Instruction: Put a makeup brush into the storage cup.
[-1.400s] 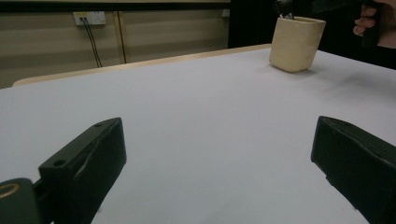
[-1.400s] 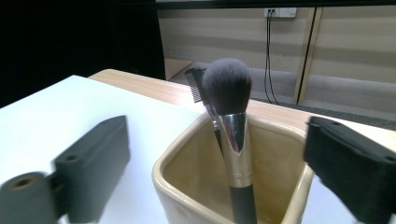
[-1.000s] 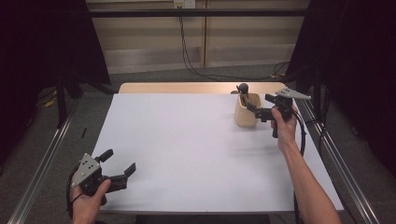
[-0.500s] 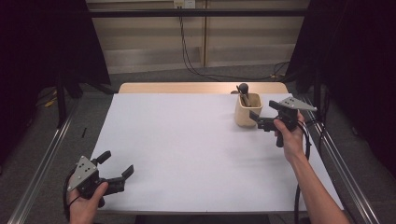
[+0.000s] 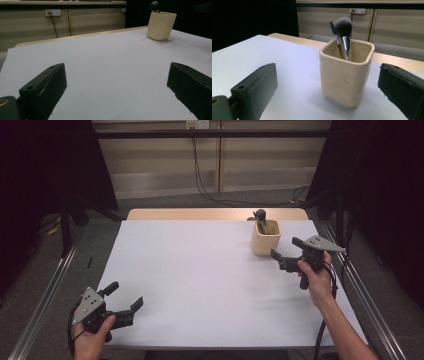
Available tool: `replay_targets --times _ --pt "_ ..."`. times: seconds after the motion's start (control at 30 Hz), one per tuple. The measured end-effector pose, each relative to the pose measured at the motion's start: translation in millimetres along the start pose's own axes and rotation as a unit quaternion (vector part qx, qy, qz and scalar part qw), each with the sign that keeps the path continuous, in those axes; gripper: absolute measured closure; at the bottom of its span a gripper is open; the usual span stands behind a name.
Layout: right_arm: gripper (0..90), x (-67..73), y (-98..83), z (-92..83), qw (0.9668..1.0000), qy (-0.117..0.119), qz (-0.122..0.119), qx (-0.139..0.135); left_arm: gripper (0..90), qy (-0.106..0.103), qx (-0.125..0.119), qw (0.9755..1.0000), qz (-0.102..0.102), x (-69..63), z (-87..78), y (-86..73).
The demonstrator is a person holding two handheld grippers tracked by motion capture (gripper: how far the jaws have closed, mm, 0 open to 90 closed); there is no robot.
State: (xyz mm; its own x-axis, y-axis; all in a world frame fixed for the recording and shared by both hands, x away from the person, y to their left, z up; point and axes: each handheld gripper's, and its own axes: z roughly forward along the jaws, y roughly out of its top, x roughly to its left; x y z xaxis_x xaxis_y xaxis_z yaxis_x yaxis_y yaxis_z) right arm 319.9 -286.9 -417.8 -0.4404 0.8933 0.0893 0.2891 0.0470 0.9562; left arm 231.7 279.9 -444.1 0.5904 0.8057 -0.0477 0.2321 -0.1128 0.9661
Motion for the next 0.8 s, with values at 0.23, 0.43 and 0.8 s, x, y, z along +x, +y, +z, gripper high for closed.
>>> replay_targets --times 0.23,0.43,0.8 --pt "2.0 8.2 -10.0 -13.6 0.9999 0.0 -0.005 0.011 2.5 -0.001 0.0 1.0 0.001 -0.3 0.2 0.2" --pt "1.9 16.2 -17.7 -26.1 0.9999 0.005 -0.009 0.012 2.5 -0.003 -0.001 1.0 0.002 -1.1 0.0 0.3" --pt "2.2 26.6 -30.8 -51.9 1.0 -0.001 -0.005 0.006 2.5 -0.004 -0.002 1.0 0.002 -1.6 -0.5 0.8"
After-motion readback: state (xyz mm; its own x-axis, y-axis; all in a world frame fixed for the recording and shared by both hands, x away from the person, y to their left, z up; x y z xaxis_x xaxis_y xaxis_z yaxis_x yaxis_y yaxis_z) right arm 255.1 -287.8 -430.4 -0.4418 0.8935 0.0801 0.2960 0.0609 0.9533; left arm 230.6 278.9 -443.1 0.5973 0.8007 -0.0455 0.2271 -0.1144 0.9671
